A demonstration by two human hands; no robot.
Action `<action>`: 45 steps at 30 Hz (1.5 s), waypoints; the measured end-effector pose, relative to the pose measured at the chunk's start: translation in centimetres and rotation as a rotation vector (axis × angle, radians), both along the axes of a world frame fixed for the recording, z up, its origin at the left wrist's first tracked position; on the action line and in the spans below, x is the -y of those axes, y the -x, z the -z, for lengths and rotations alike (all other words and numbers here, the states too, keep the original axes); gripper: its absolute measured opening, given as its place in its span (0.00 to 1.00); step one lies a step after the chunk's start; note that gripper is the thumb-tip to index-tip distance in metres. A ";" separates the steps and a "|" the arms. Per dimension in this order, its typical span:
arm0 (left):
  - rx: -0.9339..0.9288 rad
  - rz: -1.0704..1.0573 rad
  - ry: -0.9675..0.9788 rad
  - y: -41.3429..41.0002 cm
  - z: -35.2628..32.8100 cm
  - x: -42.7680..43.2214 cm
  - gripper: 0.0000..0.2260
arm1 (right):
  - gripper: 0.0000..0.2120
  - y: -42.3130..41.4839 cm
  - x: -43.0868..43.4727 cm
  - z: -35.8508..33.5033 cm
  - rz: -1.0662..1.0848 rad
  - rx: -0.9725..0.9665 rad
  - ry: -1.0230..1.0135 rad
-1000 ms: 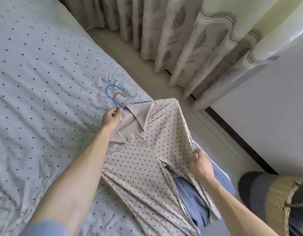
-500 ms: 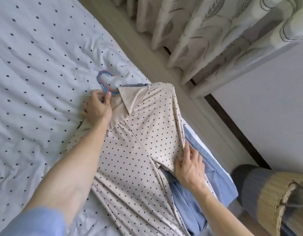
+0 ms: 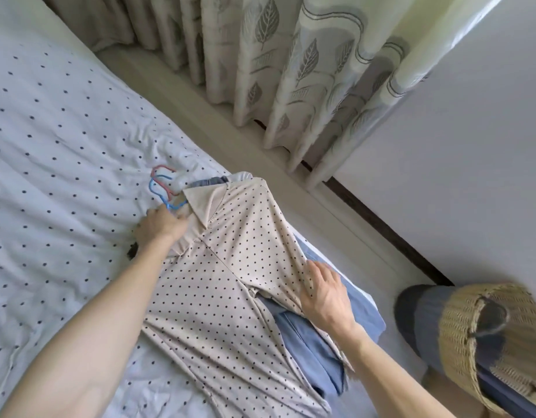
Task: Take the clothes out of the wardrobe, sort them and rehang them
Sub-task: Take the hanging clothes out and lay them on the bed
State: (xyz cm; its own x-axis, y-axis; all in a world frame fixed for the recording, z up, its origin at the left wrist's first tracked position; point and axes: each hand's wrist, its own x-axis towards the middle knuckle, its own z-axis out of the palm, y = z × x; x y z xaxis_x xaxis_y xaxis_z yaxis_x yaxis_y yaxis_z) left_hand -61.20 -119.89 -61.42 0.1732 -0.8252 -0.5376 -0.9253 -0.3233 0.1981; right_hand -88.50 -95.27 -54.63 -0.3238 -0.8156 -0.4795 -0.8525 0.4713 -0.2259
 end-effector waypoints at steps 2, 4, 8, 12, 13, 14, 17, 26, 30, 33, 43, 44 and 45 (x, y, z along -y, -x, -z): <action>-0.032 0.102 -0.003 1.5 -3.2 -2.8 0.24 | 0.24 1.1 -1.2 -2.8 0.010 0.002 0.050; -0.090 0.232 -0.015 3.4 -6.5 -5.9 0.22 | 0.21 2.2 -2.8 -6.0 0.044 0.029 0.092; -0.175 0.514 -0.005 9.4 -14.1 -13.3 0.21 | 0.17 4.9 -7.7 -12.7 0.117 0.044 0.198; -0.273 0.837 0.061 15.9 -20.6 -20.7 0.21 | 0.14 7.4 -14.4 -18.9 0.197 -0.001 0.328; -0.269 0.915 0.098 17.5 -22.1 -22.2 0.21 | 0.14 8.0 -16.5 -20.3 0.222 -0.033 0.360; -0.261 0.994 0.147 19.1 -23.7 -23.7 0.21 | 0.14 8.5 -18.6 -21.6 0.247 -0.072 0.392; -0.245 1.227 0.323 24.2 -28.4 -28.7 0.20 | 0.16 10.0 -25.7 -25.0 0.311 -0.225 0.482; -0.451 1.863 0.566 37.4 -37.2 -50.3 0.23 | 0.19 9.5 -53.5 -31.7 0.878 -0.465 0.623; -0.524 2.092 0.519 40.5 -40.0 -63.4 0.26 | 0.18 6.5 -65.2 -33.3 1.142 -0.571 0.622; -0.675 2.210 0.495 41.7 -41.6 -72.3 0.22 | 0.17 4.5 -72.3 -34.9 1.272 -0.630 0.607; -0.875 2.421 0.422 46.6 -47.0 -92.5 0.20 | 0.19 3.1 -87.5 -40.7 1.516 -0.873 0.564; -0.876 2.424 0.413 47.6 -47.5 -93.8 0.20 | 0.19 3.6 -88.6 -41.3 1.527 -0.888 0.552; -0.880 2.423 0.402 48.6 -48.0 -95.1 0.20 | 0.19 4.3 -89.7 -41.9 1.538 -0.901 0.534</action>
